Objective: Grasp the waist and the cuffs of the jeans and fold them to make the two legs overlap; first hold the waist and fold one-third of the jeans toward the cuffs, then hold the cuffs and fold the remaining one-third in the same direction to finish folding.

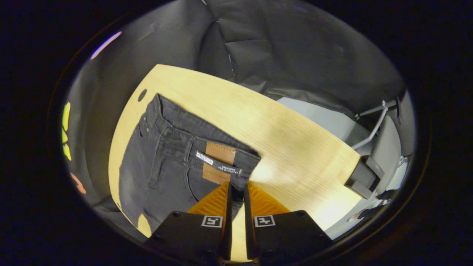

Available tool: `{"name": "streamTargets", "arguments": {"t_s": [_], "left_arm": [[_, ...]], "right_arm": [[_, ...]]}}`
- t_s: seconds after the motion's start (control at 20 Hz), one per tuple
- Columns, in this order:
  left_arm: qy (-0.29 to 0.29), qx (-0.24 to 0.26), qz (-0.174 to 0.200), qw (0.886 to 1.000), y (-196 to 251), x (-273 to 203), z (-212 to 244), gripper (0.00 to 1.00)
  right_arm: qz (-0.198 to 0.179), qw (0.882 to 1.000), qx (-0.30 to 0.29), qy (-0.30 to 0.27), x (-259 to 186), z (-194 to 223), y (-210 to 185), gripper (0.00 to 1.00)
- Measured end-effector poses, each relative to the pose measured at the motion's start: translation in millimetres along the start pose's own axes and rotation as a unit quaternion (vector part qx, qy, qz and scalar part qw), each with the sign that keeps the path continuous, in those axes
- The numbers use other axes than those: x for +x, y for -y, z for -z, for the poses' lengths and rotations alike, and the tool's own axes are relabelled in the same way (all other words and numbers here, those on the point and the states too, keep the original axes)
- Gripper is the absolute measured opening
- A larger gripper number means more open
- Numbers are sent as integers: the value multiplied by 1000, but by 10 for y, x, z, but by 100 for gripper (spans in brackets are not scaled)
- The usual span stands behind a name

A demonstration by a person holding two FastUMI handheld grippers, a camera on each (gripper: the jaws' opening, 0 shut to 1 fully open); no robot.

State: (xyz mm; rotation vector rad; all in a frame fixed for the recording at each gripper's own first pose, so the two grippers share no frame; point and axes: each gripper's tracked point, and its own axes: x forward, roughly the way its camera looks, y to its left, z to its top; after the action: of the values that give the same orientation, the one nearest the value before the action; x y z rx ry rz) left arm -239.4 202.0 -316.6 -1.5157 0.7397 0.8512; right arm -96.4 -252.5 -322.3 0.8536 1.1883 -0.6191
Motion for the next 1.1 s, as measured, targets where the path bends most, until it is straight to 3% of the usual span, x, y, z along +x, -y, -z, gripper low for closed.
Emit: {"name": "streamTargets", "arguments": {"t_s": [0.15, 0.2, 0.3, 0.6, 0.75, 0.8, 0.85, 0.9, 0.95, 1.1], "left_arm": [[-3, 13, -25, 1000, -5, 5, 1, 7], [-2, 16, -33, 999, 3, -4, -3, 5], [-4, 21, -39, 999, 40, -27, 2, 4], [-21, -17, -4, 1000, 537, -171, -18, 4], [-21, 4, 9, 1000, 979, -148, -12, 4], [-22, 15, 14, 1000, 1131, -134, -20, 3], [-26, 23, 20, 999, 1292, -118, 1, 3], [-29, 32, 27, 999, 1417, -100, 49, 4], [-29, 46, 27, 998, 1491, -69, 100, 4], [-26, 72, 15, 997, 1502, 22, 150, 3]], "right_arm": [[-13, 1000, 3, 9, -65, -38, -16, 17], [-20, 1000, 2, 11, -95, -46, -32, 12], [-42, 999, 6, 17, -213, -91, -111, 16], [-140, 988, 43, 37, -627, -380, -613, 12], [-171, 982, 54, 52, -712, -649, -896, 14], [-155, 985, 53, 60, -719, -711, -884, 14], [-144, 985, 62, 71, -769, -839, -843, 1], [-141, 986, 52, 66, -635, -821, -881, 0], [-136, 988, 48, 58, -634, -758, -854, 5], [-94, 994, 32, 53, -495, -576, -618, 1]]}}
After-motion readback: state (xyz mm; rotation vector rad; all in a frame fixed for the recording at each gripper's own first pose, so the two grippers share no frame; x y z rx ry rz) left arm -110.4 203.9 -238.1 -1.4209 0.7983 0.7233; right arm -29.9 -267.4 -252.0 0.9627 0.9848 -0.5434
